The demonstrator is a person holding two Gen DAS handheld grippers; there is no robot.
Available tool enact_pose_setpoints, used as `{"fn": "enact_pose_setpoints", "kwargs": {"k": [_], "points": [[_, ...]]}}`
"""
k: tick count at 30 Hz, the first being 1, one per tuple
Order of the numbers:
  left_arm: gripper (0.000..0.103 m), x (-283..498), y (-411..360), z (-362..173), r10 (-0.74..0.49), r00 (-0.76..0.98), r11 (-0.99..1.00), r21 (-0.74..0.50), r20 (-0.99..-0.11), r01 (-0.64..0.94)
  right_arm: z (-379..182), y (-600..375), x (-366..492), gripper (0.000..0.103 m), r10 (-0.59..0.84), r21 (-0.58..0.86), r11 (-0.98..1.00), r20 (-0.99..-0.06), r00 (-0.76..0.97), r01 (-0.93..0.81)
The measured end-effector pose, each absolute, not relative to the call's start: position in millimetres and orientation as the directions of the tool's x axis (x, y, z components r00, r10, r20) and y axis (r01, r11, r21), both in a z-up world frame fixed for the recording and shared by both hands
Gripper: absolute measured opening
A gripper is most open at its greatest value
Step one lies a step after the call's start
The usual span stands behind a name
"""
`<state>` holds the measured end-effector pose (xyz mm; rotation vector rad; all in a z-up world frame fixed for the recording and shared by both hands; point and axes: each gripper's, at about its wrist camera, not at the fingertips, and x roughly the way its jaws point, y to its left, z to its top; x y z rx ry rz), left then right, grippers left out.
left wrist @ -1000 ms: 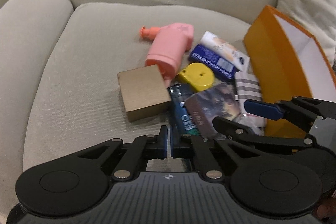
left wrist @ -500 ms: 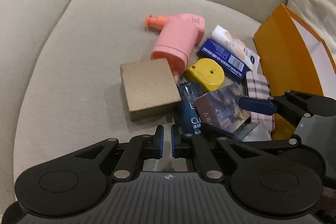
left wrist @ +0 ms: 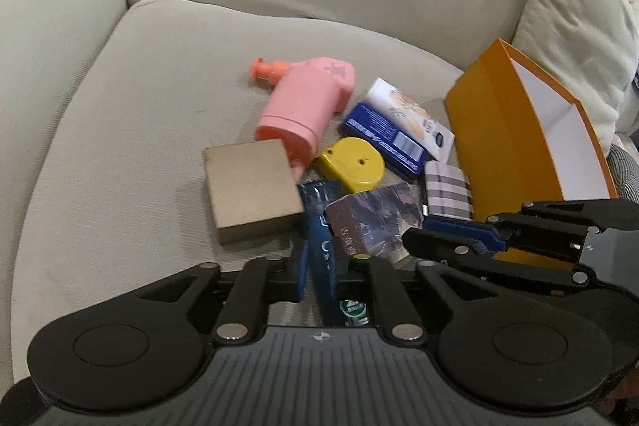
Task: Organize rigid objects
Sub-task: 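Grasp the dark photo-card box in the pile with the right tool, then lift the photo-card box with the right tool while the left tool grasps the plaid case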
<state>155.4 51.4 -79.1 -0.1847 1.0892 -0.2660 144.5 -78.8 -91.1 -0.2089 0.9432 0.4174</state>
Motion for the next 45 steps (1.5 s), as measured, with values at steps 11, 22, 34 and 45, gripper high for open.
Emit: {"fn": "enact_pose_setpoints", "kwargs": {"k": [11, 22, 34, 45], "points": [[0.016, 148.8, 37.1, -91.3, -0.251, 0.394, 0.966, -0.199, -0.884, 0.168, -120.3, -61.2, 126.6, 0.041, 0.156, -0.287, 0.696, -0.834, 0.529, -0.658], [0.018, 152.2, 57.1, -103.4, -0.194, 0.367, 0.981, -0.174, -0.91, 0.087, -144.8, -40.9, 138.5, 0.055, 0.074, -0.406, 0.606, -0.827, 0.557, -0.684], [0.021, 148.9, 65.0, -96.4, -0.222, 0.395, 0.975, -0.214, -0.891, 0.064, -139.0, -36.1, 137.3, 0.043, 0.052, -0.451, 0.656, -0.772, 0.633, -0.605], [0.021, 157.8, 33.2, -60.7, -0.364, 0.426, 0.931, -0.319, -0.828, 0.175, -52.2, -89.2, 140.4, 0.023, 0.145, -0.302, 0.838, -0.679, 0.72, -0.454]]}}
